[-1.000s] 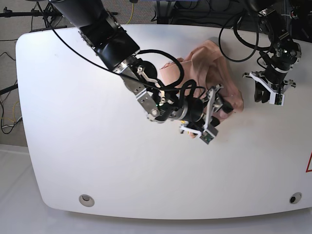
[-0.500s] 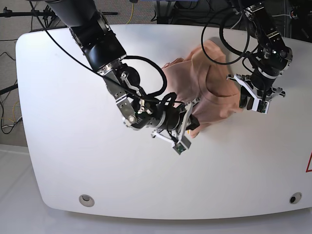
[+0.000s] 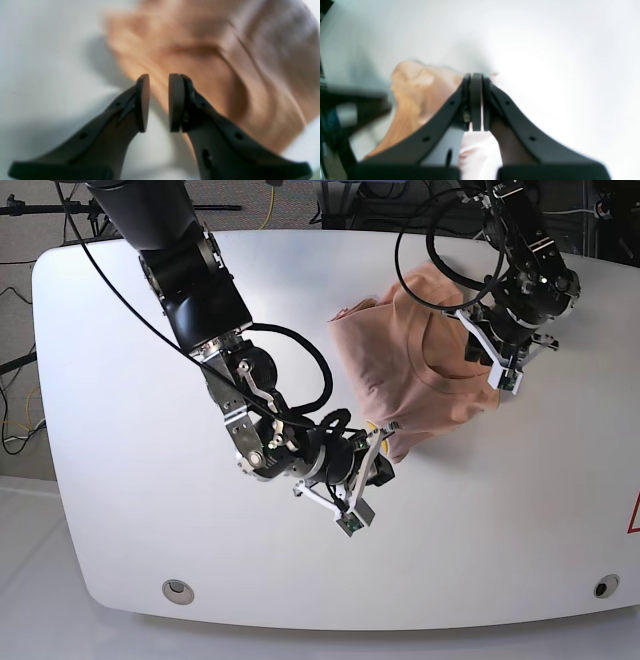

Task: Fold the T-shirt properly
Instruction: 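Grasp the shirt with both grippers and stretch it flat between them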

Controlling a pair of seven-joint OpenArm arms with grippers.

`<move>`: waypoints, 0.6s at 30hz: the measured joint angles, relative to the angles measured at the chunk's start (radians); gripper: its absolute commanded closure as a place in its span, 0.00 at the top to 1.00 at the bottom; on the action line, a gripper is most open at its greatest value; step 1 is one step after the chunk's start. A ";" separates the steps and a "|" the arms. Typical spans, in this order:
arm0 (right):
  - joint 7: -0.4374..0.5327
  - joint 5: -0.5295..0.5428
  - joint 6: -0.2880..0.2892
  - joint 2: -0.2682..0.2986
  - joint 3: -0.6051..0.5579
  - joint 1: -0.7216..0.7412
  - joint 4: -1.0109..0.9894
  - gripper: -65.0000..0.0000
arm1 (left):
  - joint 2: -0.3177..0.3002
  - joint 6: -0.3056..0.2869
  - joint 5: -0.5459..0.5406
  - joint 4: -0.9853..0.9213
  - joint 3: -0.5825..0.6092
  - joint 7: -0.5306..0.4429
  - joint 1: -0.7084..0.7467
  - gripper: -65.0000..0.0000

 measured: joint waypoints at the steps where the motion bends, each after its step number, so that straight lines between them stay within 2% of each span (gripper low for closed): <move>1: 0.008 -0.003 -0.004 -0.005 -0.006 0.012 -0.027 0.02 | 0.003 -0.001 -0.002 0.000 0.001 0.018 0.007 0.19; 10: 0.128 0.002 0.002 -0.038 -0.147 0.088 -0.206 0.02 | -0.006 0.001 0.008 0.000 -0.003 0.151 0.028 0.19; 14: 0.171 0.009 0.006 -0.066 -0.185 0.111 -0.290 0.02 | -0.001 0.000 0.002 -0.011 0.002 0.154 0.047 0.19; 16: 0.202 0.002 0.020 -0.080 -0.192 0.118 -0.331 0.02 | -0.001 0.000 0.002 -0.019 0.000 0.154 0.048 0.19; 18: 0.225 0.005 0.065 -0.088 -0.192 0.119 -0.375 0.02 | -0.004 0.000 0.003 -0.032 -0.005 0.153 0.046 0.19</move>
